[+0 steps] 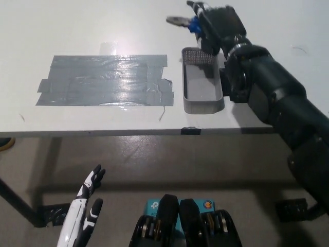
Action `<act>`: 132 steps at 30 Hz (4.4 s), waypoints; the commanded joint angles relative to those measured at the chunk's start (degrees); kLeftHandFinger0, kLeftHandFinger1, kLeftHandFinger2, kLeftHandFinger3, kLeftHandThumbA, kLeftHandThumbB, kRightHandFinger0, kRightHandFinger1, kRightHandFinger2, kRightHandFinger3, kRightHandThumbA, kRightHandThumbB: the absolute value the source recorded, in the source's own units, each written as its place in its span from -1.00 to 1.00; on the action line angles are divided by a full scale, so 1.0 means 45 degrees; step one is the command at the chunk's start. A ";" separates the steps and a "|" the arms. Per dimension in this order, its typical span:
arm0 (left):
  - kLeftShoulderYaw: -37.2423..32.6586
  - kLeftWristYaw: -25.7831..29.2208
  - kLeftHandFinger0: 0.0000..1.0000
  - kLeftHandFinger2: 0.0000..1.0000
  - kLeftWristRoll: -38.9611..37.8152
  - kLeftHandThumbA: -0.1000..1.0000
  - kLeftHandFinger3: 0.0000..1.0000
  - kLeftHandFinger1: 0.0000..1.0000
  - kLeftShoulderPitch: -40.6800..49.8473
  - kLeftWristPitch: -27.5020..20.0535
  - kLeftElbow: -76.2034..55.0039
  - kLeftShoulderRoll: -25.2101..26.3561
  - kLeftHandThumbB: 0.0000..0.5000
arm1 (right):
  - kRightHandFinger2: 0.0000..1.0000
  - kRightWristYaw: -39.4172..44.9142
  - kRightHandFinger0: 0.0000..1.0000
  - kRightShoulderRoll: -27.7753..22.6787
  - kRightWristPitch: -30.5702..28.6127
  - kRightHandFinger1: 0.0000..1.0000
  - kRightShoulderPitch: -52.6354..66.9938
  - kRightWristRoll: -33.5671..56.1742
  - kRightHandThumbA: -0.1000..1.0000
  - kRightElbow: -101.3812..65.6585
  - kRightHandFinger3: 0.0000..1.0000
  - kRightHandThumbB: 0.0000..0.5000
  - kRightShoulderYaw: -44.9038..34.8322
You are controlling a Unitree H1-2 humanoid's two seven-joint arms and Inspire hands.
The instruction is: The robot picks the blue plier placed on top of the container and places it on the grey area of the table
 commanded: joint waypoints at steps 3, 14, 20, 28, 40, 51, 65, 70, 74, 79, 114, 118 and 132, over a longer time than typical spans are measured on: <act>-0.0121 0.0091 1.00 1.00 -0.0067 1.00 1.00 1.00 0.0212 -0.0396 -0.0283 -0.0021 -0.52 | 0.31 -0.1391 -1.00 -0.0230 -0.0626 -0.36 -0.1307 -0.0504 -1.00 -0.0657 0.16 -0.04 -0.0026; -0.0210 0.0169 1.00 1.00 0.0102 1.00 1.00 1.00 0.0271 -0.0463 -0.0330 -0.0124 -0.54 | 0.30 -0.0768 -1.00 0.1334 0.0053 -0.44 -0.1654 -0.0379 -1.00 -0.0319 -0.08 -0.10 -0.0263; -0.0253 0.0141 1.00 1.00 0.0040 1.00 1.00 1.00 -0.0033 -0.0249 -0.0235 -0.0239 -0.47 | 0.19 -0.0767 -1.00 0.2606 0.0400 -0.53 -0.1771 -0.0181 -1.00 0.0253 -0.57 0.03 -0.0408; -0.0333 0.0082 1.00 1.00 0.0196 1.00 1.00 1.00 0.0008 -0.0119 -0.0488 -0.0239 -0.47 | 0.07 -0.0692 -1.00 0.4462 0.0438 -0.66 -0.1000 0.0197 -1.00 0.0940 -0.40 0.11 -0.0679; -0.0679 0.0091 1.00 1.00 0.0527 1.00 1.00 1.00 -0.0093 -0.0385 -0.0337 -0.0203 -0.60 | 0.15 -0.0593 -1.00 0.4520 0.0466 -0.68 0.0179 0.0395 -1.00 0.1225 -0.50 0.10 -0.1051; -0.0784 0.0162 1.00 1.00 0.0688 1.00 1.00 1.00 -0.0151 -0.0616 -0.0231 -0.0103 -0.65 | 1.00 0.2961 1.00 0.4419 0.1649 1.00 0.0113 0.1038 0.11 0.1372 1.00 0.55 -0.1793; -0.0927 0.0082 1.00 1.00 0.0837 1.00 1.00 1.00 0.0193 -0.0504 -0.0366 -0.0123 -0.64 | 1.00 0.1818 1.00 0.4234 0.1109 1.00 -0.0352 0.0787 0.77 0.0903 1.00 0.85 -0.1686; -0.0818 0.0215 1.00 1.00 0.0742 1.00 1.00 1.00 0.0192 -0.0653 -0.0282 -0.0186 -0.67 | 1.00 0.1045 1.00 0.3957 0.0566 1.00 -0.1142 0.0984 0.85 0.0540 1.00 0.80 -0.2047; -0.0760 0.0322 1.00 1.00 0.0747 1.00 1.00 1.00 0.0273 -0.1016 -0.0034 -0.0139 -0.65 | 1.00 0.0969 1.00 0.3668 0.0020 1.00 -0.1957 0.1187 0.97 0.0079 1.00 0.74 -0.2481; -0.0542 0.0377 1.00 1.00 0.0769 1.00 1.00 1.00 0.0073 -0.0650 -0.0131 -0.0212 -0.54 | 1.00 0.1085 1.00 0.2839 -0.0839 1.00 -0.2778 0.1390 0.98 -0.1315 1.00 0.73 -0.3024; 0.0220 0.0364 1.00 1.00 -0.0276 1.00 1.00 1.00 -0.0744 0.0115 0.0005 -0.0099 -0.54 | 1.00 0.4648 1.00 -0.5866 0.2408 1.00 1.4096 0.9147 0.83 -2.6034 1.00 0.44 -0.8799; 0.0409 0.0306 1.00 1.00 -0.0683 1.00 1.00 1.00 -0.0886 0.0183 0.0158 -0.0015 -0.69 | 1.00 0.4370 1.00 -0.4697 0.1519 1.00 1.5707 0.8351 0.86 -2.5772 1.00 0.50 -0.7706; 0.0656 0.0148 1.00 1.00 -0.1055 1.00 1.00 1.00 -0.0646 -0.0083 0.0574 -0.0241 -0.56 | 1.00 0.4358 1.00 0.1040 0.1070 1.00 1.8739 1.0922 0.94 -2.0954 1.00 -0.02 -0.7159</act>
